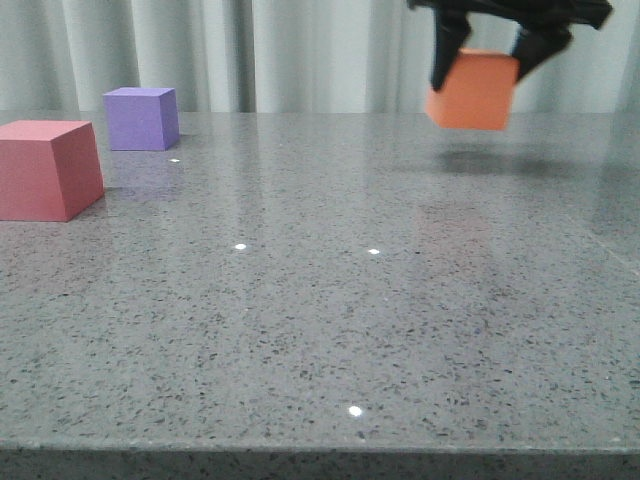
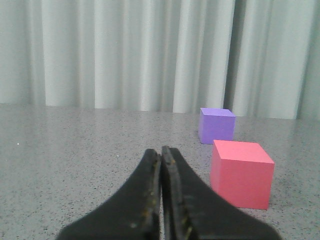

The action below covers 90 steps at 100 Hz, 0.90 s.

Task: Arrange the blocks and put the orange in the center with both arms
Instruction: 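Lift the orange cube and carry it toward the table center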

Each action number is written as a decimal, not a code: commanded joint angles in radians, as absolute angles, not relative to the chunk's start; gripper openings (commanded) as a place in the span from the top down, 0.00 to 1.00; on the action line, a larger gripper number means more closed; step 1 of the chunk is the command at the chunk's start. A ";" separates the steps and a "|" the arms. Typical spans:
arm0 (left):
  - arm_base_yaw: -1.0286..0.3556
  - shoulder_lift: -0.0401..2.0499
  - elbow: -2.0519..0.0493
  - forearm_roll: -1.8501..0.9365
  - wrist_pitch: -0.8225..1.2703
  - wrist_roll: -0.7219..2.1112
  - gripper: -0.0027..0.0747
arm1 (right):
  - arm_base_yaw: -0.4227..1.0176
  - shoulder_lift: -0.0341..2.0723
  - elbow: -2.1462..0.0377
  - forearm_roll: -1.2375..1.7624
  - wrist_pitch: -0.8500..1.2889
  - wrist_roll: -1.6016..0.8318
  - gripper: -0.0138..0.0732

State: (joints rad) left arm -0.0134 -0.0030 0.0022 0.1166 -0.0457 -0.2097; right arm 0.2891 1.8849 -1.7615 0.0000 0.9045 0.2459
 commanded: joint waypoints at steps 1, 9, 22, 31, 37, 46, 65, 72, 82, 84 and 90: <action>-0.012 -0.037 0.045 0.109 -0.127 -0.208 0.99 | 0.345 1.828 -1.829 -0.017 0.854 0.321 0.43; -0.012 -0.037 0.045 0.109 -0.127 -0.208 0.99 | 0.401 1.842 -1.856 -0.064 0.828 0.402 0.43; -0.012 -0.037 0.045 0.109 -0.127 -0.208 0.99 | 0.489 1.904 -1.932 -0.171 0.831 0.533 0.43; -0.012 -0.037 0.045 0.109 -0.127 -0.208 0.99 | 0.532 1.963 -1.997 -0.222 0.849 0.613 0.43; -0.012 -0.037 0.045 0.109 -0.127 -0.208 0.99 | 0.559 1.999 -2.041 -0.228 0.865 0.641 0.43; -0.012 -0.037 0.045 0.109 -0.127 -0.208 0.99 | 0.592 2.055 -2.110 -0.227 0.887 0.644 0.43; -0.012 -0.037 0.045 0.109 -0.127 -0.208 0.99 | 0.635 2.149 -2.227 -0.227 0.923 0.659 0.43; -0.012 -0.037 0.045 0.109 -0.127 -0.208 0.99 | 0.642 2.174 -2.254 -0.224 0.939 0.670 0.43; -0.012 -0.037 0.045 0.109 -0.127 -0.208 0.99 | 0.649 2.189 -2.257 -0.222 0.951 0.670 0.43; -0.012 -0.037 0.045 0.109 -0.127 -0.208 0.99 | 0.650 2.190 -2.257 -0.221 0.955 0.670 0.43; -0.012 -0.037 0.045 0.109 -0.127 -0.208 0.99 | 0.652 2.192 -2.256 -0.220 0.968 0.670 0.43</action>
State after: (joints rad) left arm -0.0134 -0.0030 0.0022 0.1166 -0.0457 -0.2097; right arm 0.6491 2.2567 -2.2204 -0.1953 0.9843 0.6707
